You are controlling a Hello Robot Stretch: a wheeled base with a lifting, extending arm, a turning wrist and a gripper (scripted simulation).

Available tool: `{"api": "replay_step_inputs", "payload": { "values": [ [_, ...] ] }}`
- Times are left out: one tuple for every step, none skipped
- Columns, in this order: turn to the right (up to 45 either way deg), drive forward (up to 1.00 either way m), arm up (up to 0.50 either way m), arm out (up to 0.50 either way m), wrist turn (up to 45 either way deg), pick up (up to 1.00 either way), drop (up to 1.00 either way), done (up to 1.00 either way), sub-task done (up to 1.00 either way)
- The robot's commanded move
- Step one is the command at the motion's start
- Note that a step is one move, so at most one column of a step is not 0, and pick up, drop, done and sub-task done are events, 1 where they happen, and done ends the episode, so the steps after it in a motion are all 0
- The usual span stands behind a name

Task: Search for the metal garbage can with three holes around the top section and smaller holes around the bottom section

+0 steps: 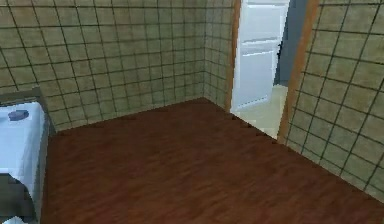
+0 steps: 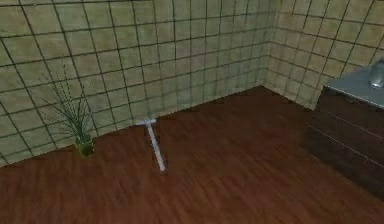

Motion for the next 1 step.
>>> {"api": "replay_step_inputs", "payload": {
  "values": [
    [0.0,0.25,0.00,0.00,0.0,0.00,0.00,0.00,0.00]
  ]
}}
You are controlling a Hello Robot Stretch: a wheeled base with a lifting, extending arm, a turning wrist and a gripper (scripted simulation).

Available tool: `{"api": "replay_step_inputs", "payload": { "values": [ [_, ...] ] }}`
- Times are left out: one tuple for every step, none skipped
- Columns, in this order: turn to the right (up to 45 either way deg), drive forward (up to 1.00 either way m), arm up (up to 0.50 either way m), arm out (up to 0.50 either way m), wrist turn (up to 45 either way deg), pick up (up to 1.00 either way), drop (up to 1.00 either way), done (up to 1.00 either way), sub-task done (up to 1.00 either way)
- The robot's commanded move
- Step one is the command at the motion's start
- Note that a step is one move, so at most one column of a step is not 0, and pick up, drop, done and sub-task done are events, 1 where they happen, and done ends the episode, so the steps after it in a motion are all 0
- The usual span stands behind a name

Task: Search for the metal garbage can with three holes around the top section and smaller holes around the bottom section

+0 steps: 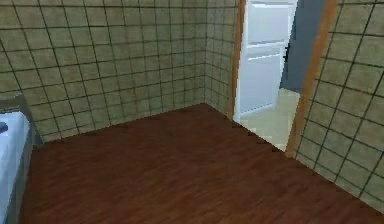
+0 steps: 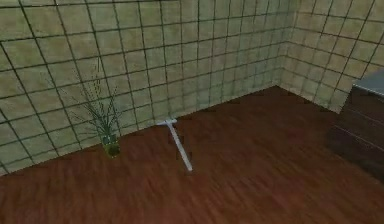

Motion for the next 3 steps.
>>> {"api": "replay_step_inputs", "payload": {
  "values": [
    [12.0,0.00,0.00,0.00,0.0,0.00,0.00,0.00,0.00],
    [0.0,1.00,0.00,0.00,0.0,0.00,0.00,0.00,0.00],
    [3.0,0.00,0.00,0.00,0.0,0.00,0.00,0.00,0.00]
  ]
}}
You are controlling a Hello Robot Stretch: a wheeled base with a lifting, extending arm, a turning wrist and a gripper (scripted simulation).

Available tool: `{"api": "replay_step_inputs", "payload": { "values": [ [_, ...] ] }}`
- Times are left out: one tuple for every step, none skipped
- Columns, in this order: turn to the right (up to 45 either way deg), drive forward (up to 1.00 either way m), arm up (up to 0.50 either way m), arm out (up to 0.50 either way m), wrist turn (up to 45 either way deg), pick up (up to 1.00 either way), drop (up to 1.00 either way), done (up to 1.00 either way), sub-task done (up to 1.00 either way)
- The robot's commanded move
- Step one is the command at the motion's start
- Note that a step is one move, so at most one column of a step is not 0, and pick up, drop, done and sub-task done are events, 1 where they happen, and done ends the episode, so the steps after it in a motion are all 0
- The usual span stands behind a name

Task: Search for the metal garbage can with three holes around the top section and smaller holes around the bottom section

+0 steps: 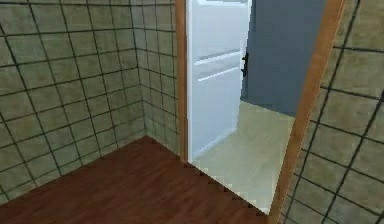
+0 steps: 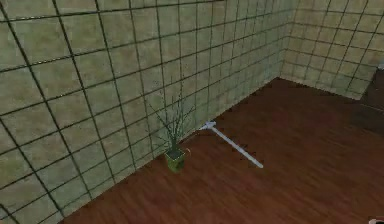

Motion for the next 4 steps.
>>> {"api": "replay_step_inputs", "payload": {
  "values": [
    [0.0,0.95,0.00,0.00,0.0,0.00,0.00,0.00,0.00],
    [45.0,0.00,0.00,0.00,0.0,0.00,0.00,0.00,0.00],
    [0.0,0.30,0.00,0.00,0.0,0.00,0.00,0.00,0.00],
    [-6.0,0.00,0.00,0.00,0.0,0.00,0.00,0.00,0.00]
  ]
}}
